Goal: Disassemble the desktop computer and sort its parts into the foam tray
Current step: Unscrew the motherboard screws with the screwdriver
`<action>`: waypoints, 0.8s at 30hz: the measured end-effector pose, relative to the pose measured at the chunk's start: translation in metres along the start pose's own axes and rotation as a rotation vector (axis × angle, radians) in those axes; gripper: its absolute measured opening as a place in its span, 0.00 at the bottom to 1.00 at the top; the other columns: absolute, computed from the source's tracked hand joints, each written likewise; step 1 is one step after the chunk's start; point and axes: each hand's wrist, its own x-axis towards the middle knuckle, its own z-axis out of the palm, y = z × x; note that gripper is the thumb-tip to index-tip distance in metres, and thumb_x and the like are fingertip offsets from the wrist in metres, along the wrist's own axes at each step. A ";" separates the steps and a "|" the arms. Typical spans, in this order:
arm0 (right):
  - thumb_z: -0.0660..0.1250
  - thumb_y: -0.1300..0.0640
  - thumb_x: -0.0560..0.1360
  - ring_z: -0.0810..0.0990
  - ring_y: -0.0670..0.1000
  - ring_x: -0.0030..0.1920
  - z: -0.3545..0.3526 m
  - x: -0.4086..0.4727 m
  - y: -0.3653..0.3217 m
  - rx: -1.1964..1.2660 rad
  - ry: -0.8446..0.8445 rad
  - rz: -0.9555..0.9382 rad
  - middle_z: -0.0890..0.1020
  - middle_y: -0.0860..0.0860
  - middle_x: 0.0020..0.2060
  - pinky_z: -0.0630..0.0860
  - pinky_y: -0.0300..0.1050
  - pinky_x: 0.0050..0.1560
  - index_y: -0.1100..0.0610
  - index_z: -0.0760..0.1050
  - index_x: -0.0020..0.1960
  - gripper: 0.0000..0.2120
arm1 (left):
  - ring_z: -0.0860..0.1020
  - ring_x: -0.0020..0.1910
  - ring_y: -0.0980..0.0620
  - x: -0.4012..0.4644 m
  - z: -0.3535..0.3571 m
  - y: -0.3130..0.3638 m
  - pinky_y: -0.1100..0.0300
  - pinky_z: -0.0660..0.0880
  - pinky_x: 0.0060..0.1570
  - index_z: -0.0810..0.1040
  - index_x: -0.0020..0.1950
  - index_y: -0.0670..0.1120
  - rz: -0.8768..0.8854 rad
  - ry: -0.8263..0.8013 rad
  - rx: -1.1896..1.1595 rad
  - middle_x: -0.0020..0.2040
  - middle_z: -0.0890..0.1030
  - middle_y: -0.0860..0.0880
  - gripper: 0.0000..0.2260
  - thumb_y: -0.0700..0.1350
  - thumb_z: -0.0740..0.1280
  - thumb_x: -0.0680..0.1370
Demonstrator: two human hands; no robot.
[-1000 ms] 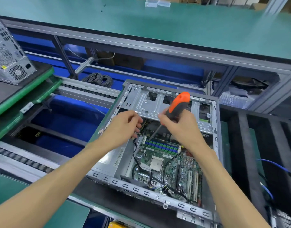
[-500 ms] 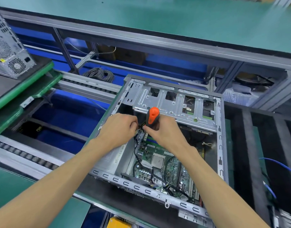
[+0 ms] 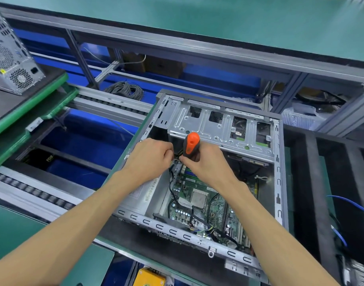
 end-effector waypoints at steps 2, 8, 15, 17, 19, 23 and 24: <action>0.74 0.47 0.75 0.74 0.44 0.30 0.000 0.000 0.000 0.003 0.003 0.001 0.75 0.44 0.27 0.67 0.38 0.30 0.47 0.70 0.36 0.15 | 0.76 0.31 0.49 0.000 0.000 0.000 0.50 0.76 0.37 0.80 0.40 0.47 0.001 0.002 0.001 0.30 0.79 0.50 0.12 0.44 0.59 0.78; 0.73 0.47 0.75 0.75 0.43 0.29 -0.001 -0.001 0.000 0.021 0.000 -0.004 0.75 0.44 0.26 0.68 0.37 0.31 0.47 0.71 0.36 0.14 | 0.76 0.31 0.49 0.000 0.002 -0.002 0.51 0.76 0.37 0.79 0.39 0.48 0.009 0.017 0.001 0.30 0.79 0.50 0.12 0.44 0.58 0.78; 0.72 0.51 0.71 0.71 0.46 0.28 0.001 -0.004 -0.001 0.072 -0.029 0.005 0.73 0.45 0.26 0.67 0.39 0.29 0.49 0.70 0.35 0.12 | 0.76 0.32 0.48 0.001 0.005 -0.004 0.50 0.76 0.36 0.79 0.38 0.48 0.022 0.039 0.004 0.29 0.77 0.50 0.11 0.43 0.59 0.76; 0.72 0.51 0.68 0.75 0.49 0.33 0.003 -0.005 -0.003 0.093 -0.057 0.010 0.76 0.46 0.33 0.72 0.45 0.32 0.51 0.72 0.39 0.09 | 0.76 0.33 0.49 0.002 0.007 -0.005 0.52 0.75 0.36 0.79 0.39 0.49 0.021 0.041 0.008 0.30 0.78 0.51 0.10 0.43 0.59 0.76; 0.73 0.52 0.68 0.77 0.51 0.40 0.005 -0.007 -0.004 0.109 -0.083 0.022 0.78 0.48 0.41 0.77 0.49 0.40 0.53 0.74 0.45 0.10 | 0.77 0.37 0.52 0.001 0.007 -0.006 0.55 0.73 0.38 0.79 0.45 0.51 0.033 0.074 -0.092 0.35 0.78 0.55 0.09 0.41 0.60 0.77; 0.71 0.53 0.69 0.80 0.53 0.39 0.002 -0.004 -0.005 0.150 -0.079 0.022 0.81 0.50 0.41 0.80 0.53 0.42 0.53 0.76 0.48 0.10 | 0.77 0.51 0.52 -0.005 -0.012 -0.002 0.59 0.76 0.51 0.75 0.63 0.49 0.176 0.158 -0.585 0.54 0.77 0.52 0.15 0.36 0.63 0.79; 0.71 0.54 0.70 0.81 0.53 0.37 0.002 -0.003 -0.004 0.164 -0.078 0.008 0.81 0.50 0.40 0.80 0.54 0.41 0.52 0.76 0.48 0.09 | 0.77 0.54 0.52 -0.007 -0.019 0.000 0.63 0.75 0.52 0.75 0.65 0.50 0.261 0.126 -0.594 0.57 0.75 0.52 0.17 0.37 0.64 0.78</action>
